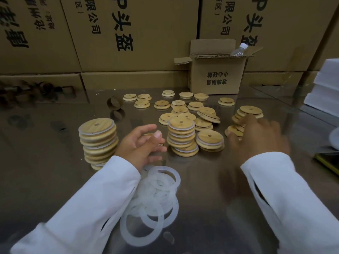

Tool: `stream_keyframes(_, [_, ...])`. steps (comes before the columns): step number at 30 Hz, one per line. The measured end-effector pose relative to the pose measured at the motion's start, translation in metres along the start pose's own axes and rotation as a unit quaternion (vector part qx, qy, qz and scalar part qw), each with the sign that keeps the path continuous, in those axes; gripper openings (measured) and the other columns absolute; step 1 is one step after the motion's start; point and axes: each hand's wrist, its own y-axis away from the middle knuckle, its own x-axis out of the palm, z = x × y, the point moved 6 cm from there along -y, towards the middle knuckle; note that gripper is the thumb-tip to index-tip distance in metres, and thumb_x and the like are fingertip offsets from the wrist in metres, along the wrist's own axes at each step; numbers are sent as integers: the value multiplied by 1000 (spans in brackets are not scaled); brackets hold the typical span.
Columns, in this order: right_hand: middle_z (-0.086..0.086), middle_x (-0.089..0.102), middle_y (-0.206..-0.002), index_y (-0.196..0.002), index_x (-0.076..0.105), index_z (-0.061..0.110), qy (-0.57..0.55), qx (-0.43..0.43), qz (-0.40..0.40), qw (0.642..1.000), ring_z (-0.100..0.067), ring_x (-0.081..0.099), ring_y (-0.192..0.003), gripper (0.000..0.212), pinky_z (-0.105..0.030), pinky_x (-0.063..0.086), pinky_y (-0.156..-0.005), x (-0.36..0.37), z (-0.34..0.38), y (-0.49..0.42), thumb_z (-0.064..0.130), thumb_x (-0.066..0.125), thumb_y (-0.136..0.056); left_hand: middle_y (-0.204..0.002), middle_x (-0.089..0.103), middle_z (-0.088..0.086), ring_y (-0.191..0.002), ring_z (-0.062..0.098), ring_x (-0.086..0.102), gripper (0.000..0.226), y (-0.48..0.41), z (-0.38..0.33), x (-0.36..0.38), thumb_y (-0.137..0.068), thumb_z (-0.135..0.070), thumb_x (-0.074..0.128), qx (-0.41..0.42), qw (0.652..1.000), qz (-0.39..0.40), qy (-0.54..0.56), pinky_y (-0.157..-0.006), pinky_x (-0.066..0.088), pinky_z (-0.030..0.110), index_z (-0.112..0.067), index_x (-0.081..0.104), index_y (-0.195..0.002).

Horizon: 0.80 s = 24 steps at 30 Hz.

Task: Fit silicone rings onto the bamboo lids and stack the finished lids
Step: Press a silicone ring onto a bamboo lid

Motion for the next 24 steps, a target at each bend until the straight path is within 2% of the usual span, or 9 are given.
stream_keyframes(4, [-11, 41, -137, -133, 36, 22, 73, 98, 194, 973, -36, 38, -126, 67, -49, 39, -100, 13, -33, 11, 59, 54, -80, -74, 71, -4, -72, 14, 70, 46, 0, -1, 0, -59, -41, 63, 4, 1000, 0, -7, -62, 58, 27, -25, 59, -102])
stream_keyframes(7, [-14, 46, -131, -133, 37, 18, 61, 132, 244, 959, -36, 46, -119, 62, -46, 43, -96, 17, -43, 15, 52, 54, -84, -74, 70, -3, -71, 15, 69, 43, 1, -2, 1, -61, -38, 62, 4, 1000, 1, 2, -62, 58, 27, -23, 60, -102])
stream_keyframes(11, [-16, 46, -126, -127, 41, 13, 50, 118, 154, 980, -36, 43, -118, 52, -41, 43, -86, 10, -32, 12, 42, 55, -86, -71, 70, -4, -69, 13, 69, 40, 2, -2, 2, -63, -36, 61, 6, 1000, 7, 4, -60, 57, 25, -21, 60, -101])
stream_keyframes(13, [-15, 42, -132, -130, 35, 13, 29, 66, 101, 992, -34, 34, -125, 55, -43, 41, -89, 6, -18, 11, 38, 56, -86, -70, 70, -4, -69, 13, 69, 39, 3, -4, 2, -64, -35, 60, 9, 1000, 8, 5, -59, 57, 24, -21, 61, -100])
stream_keyframes(15, [-11, 42, -134, -134, 34, 15, -55, -32, 7, 998, -30, 32, -125, 59, -41, 39, -91, -2, 1, 13, 32, 62, -84, -69, 70, -4, -68, 13, 69, 38, 3, -4, 2, -64, -35, 61, 9, 1000, 8, 7, -58, 57, 24, -20, 61, -99])
stream_keyframes(17, [-11, 50, -127, -131, 43, 12, -172, -160, -109, 966, -29, 39, -118, 62, -40, 39, -91, -15, 23, 23, 23, 72, -77, -68, 69, -3, -67, 13, 69, 34, 2, -4, 3, -68, -32, 61, 6, 1000, 13, 16, -58, 57, 25, -19, 61, -99])
stream_keyframes(19, [-13, 56, -120, -126, 48, 6, -251, -265, -158, 917, -26, 44, -111, 64, -38, 41, -88, -20, 47, 40, 21, 76, -70, -68, 70, -3, -68, 13, 69, 34, 4, -5, 6, -69, -31, 60, 1, 999, 28, 28, -59, 57, 25, -17, 62, -100])
stream_keyframes(21, [-11, 57, -121, -128, 44, 10, -284, -331, -145, 888, -19, 42, -111, 67, -35, 41, -90, -13, 67, 55, 27, 72, -69, -73, 70, 0, -70, 17, 69, 40, 7, -6, 11, -66, -33, 60, -4, 997, 61, 42, -63, 57, 27, -13, 63, -101])
stream_keyframes(24, [-4, 54, -126, -130, 32, 22, -301, -375, -95, 872, -15, 41, -115, 70, -32, 41, -94, 1, 86, 65, 32, 69, -71, -72, 68, 10, -65, 21, 66, 34, 10, -7, 15, -67, -34, 62, 2, 995, 88, 40, -62, 56, 27, -7, 67, -86])
